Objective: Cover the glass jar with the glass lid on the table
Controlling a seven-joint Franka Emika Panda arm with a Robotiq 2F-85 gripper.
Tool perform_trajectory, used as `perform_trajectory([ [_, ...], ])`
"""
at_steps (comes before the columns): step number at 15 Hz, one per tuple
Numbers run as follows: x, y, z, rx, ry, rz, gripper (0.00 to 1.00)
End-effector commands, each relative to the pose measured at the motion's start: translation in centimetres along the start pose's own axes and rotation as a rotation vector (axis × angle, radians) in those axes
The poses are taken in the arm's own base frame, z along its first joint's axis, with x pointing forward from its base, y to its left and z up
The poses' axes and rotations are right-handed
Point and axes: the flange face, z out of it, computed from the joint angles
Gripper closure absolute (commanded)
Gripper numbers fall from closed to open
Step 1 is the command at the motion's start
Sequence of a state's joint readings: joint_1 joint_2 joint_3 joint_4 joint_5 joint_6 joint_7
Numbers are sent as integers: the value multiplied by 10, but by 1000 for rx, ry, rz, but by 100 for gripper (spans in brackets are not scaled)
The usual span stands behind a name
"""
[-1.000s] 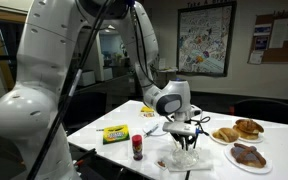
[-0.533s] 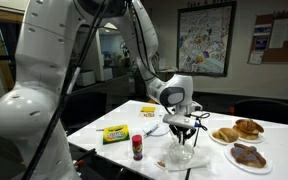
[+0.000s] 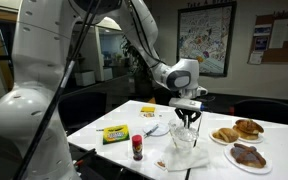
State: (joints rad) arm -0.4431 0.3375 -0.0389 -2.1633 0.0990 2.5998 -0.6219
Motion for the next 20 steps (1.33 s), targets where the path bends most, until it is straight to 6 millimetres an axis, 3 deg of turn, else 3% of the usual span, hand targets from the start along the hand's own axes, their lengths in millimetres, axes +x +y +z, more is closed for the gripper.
perform_trajectory([
  [1, 34, 2, -15, 46, 22, -38, 96],
  [9, 107, 0, 14, 118, 17, -105, 96],
  [11, 112, -5, 18, 105, 4, -131, 96],
  [12, 102, -5, 18, 96, 14, -97, 84],
  [17, 109, -8, 22, 97, 15, -109, 84],
  [18, 110, -8, 22, 96, 15, -110, 96],
  [20, 115, -16, 18, 89, 11, -135, 96],
])
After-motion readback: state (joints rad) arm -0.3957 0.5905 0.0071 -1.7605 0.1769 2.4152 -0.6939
